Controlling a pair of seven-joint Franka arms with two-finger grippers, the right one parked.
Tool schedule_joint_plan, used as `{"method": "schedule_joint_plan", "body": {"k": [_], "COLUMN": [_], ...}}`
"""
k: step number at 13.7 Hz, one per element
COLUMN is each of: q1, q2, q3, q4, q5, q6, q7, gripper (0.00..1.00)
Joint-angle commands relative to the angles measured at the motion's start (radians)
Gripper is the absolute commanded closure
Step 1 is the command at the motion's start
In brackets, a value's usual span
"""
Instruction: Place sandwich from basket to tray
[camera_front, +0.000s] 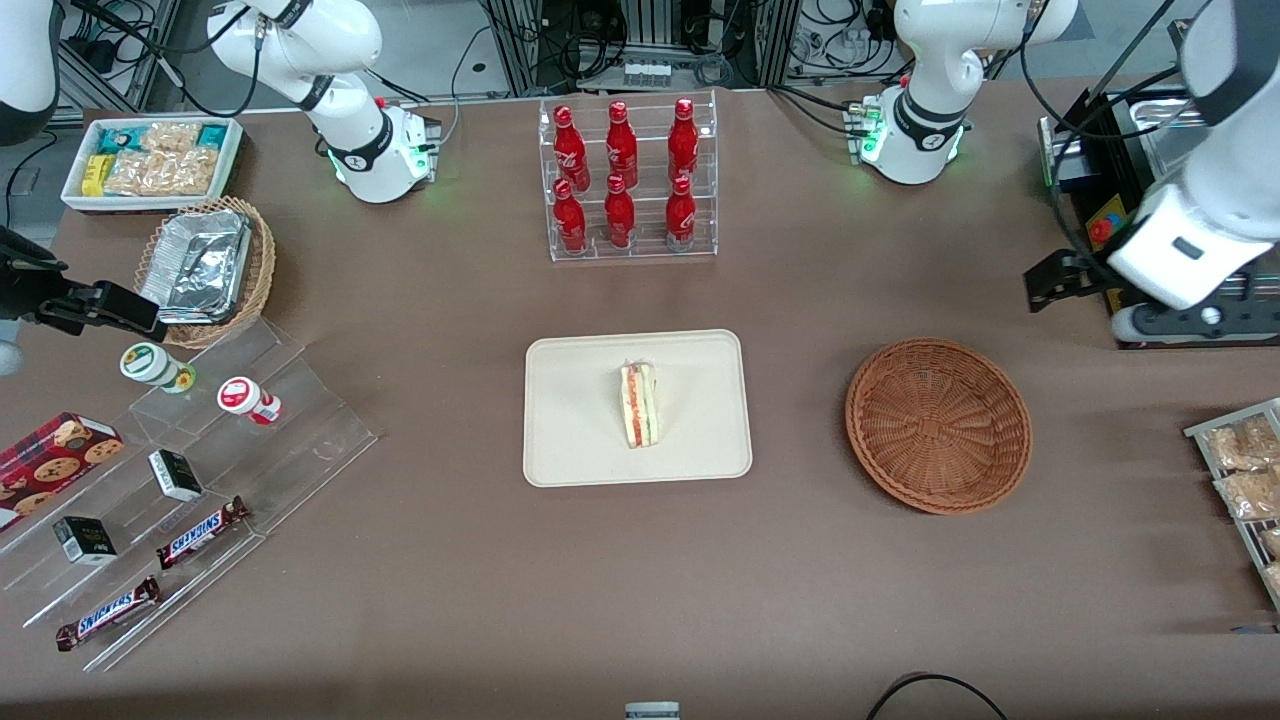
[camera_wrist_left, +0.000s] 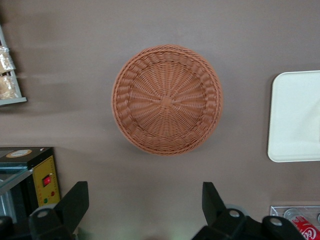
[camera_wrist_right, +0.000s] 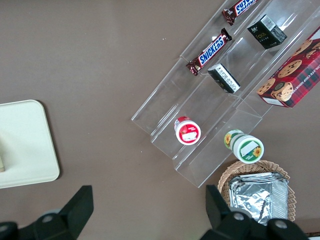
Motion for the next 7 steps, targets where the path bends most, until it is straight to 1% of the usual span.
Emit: {"method": "schedule_joint_plan", "body": {"k": [1, 3, 4, 7], "q1": [0.049, 0.057, 0.057, 0.046], "q2": [-0.075, -0.059, -0.047, -0.04], "q3": [-0.012, -0.012, -0.014, -0.02], "q4": [-0.078, -0.051, -0.027, 0.007], "q5": [-0.018, -0.056, -0.06, -0.031], "q6": [0.006, 0.012, 0.009, 0.007], "q7": [0.048, 0.046, 0.049, 0.052], "gripper": [0.0, 0.0, 0.0, 0.0]}}
